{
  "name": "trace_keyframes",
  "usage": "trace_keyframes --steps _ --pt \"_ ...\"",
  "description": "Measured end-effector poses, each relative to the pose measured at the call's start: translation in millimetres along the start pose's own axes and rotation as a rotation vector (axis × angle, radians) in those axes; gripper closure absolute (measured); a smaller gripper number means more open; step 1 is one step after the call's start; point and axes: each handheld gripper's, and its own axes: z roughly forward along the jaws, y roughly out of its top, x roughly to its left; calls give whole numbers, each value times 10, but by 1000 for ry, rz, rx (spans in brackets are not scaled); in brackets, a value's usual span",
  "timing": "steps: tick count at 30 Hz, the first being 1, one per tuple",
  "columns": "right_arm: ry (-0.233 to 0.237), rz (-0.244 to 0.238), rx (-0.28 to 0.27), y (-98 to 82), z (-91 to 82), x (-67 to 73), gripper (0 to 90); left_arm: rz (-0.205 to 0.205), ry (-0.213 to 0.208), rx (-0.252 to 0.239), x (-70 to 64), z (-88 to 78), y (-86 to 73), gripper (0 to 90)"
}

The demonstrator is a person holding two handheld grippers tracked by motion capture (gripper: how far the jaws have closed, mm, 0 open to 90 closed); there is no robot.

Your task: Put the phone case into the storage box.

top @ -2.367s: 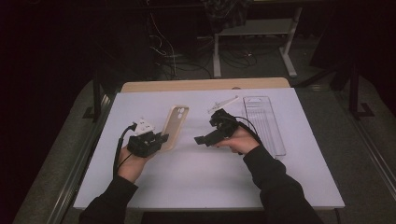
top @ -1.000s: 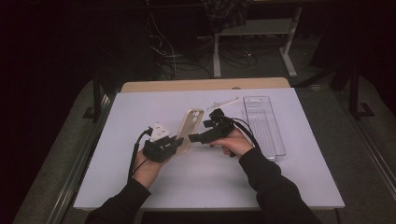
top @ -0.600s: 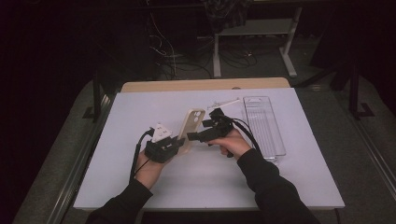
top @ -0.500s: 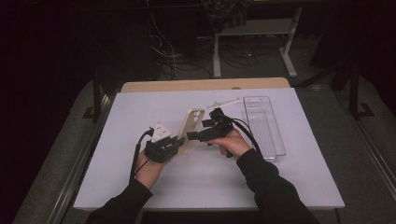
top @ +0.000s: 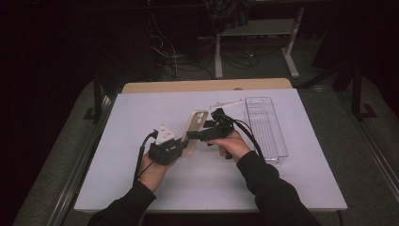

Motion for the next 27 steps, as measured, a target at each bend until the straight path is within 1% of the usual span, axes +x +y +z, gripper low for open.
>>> trace_keyframes --steps 3,5,6,8,10,11,12,13,14,15,16,19,20,21,24,27 --pt "0 4 -9 1 -1 -10 0 5 3 2 -9 -1 0 800" --pt "1 13 -12 3 -1 -11 0 -1 1 1 -18 0 -3 800" --pt "-2 14 -14 4 -2 -12 0 6 2 9 -15 -3 -3 800" --pt "-1 23 -14 3 0 -12 0 7 1 8 -27 2 -2 800" --pt "-5 24 -12 0 5 -16 0 -4 0 -9 -52 14 -2 800" --pt "-4 28 -12 -3 11 -17 0 1 0 -3 -60 8 1 800" --pt "-3 27 -14 -5 15 -19 0 -1 -3 -12 -71 14 -1 800" --pt "-1 29 -14 -6 18 -20 0 7 -2 -5 -76 8 2 800" --pt "-3 31 -16 -7 20 -21 0 4 -2 -11 -89 11 0 800" --pt "-2 30 -21 -7 23 -24 0 14 -3 -10 -93 10 3 800" --pt "0 32 -24 -7 24 -26 0 25 -3 1 -93 2 5 800" --pt "3 38 -26 -5 21 -27 0 26 -3 -4 -114 10 2 800" --pt "3 40 -27 -4 21 -26 0 21 -5 -8 -124 11 3 800" --pt "4 41 -27 -3 21 -26 0 27 -4 -6 -125 10 4 800" --pt "6 46 -15 -7 29 -23 0 12 -3 -25 -138 14 7 800" --pt "3 44 0 -13 46 -24 0 6 -2 -30 -134 15 5 800"
